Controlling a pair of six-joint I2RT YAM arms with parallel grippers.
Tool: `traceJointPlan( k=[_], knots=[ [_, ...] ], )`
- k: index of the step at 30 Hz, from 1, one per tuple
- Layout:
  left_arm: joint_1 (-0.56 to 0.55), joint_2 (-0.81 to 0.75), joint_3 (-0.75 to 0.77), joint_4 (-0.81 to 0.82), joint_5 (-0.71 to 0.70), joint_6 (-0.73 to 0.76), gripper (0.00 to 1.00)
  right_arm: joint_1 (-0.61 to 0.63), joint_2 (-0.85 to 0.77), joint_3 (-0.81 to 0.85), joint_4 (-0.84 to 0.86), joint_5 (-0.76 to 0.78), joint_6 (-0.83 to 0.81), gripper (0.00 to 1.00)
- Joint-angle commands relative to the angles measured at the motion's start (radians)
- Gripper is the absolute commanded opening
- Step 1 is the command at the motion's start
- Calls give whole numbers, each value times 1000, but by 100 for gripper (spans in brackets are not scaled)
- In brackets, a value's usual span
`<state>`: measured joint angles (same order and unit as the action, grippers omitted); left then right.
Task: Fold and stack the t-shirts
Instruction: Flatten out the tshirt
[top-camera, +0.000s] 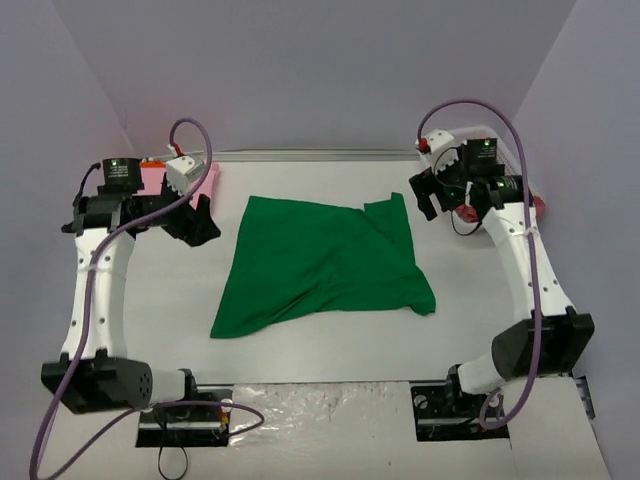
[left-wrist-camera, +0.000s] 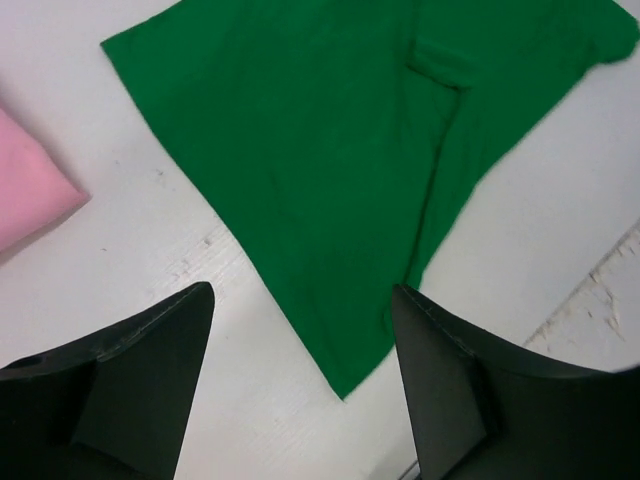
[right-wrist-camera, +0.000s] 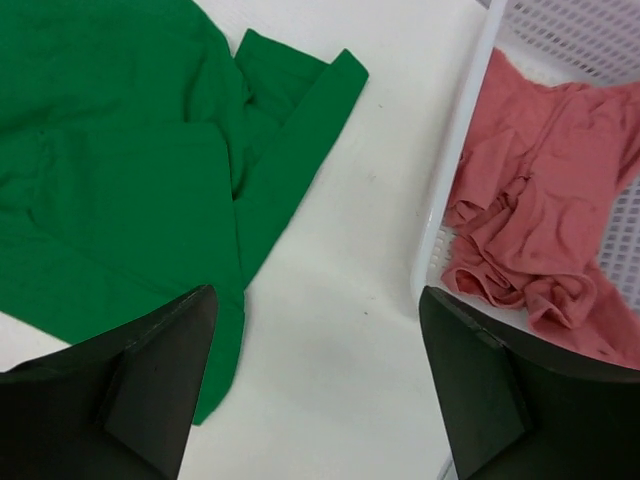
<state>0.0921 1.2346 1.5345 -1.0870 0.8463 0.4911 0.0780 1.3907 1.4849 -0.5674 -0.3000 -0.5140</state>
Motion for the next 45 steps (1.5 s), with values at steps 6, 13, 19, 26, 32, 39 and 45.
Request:
traceJointPlan(
  k=[6,13,19,26,32,39,45],
  knots=[
    [9,526,226,295,-93,-327,69,-1,373,241,35,32,95,66],
    [6,892,511,375,-156,-483,62,20,559,360,34,51,134,60],
    [-12,1075,674,418,-150,-560,59,42,594,351,31,70,129,59],
    [-63,1210,788,444,-116,-548,60,45,611,334,29,85,123,59],
    [-117,1290,840,441,-122,-545,60,43,625,321,27,91,121,58],
    [-135,1347,888,418,-153,-530,58,42,639,307,26,99,114,57],
    [-140,1356,882,386,-185,-494,33,43,654,305,24,107,115,57]
  ],
)
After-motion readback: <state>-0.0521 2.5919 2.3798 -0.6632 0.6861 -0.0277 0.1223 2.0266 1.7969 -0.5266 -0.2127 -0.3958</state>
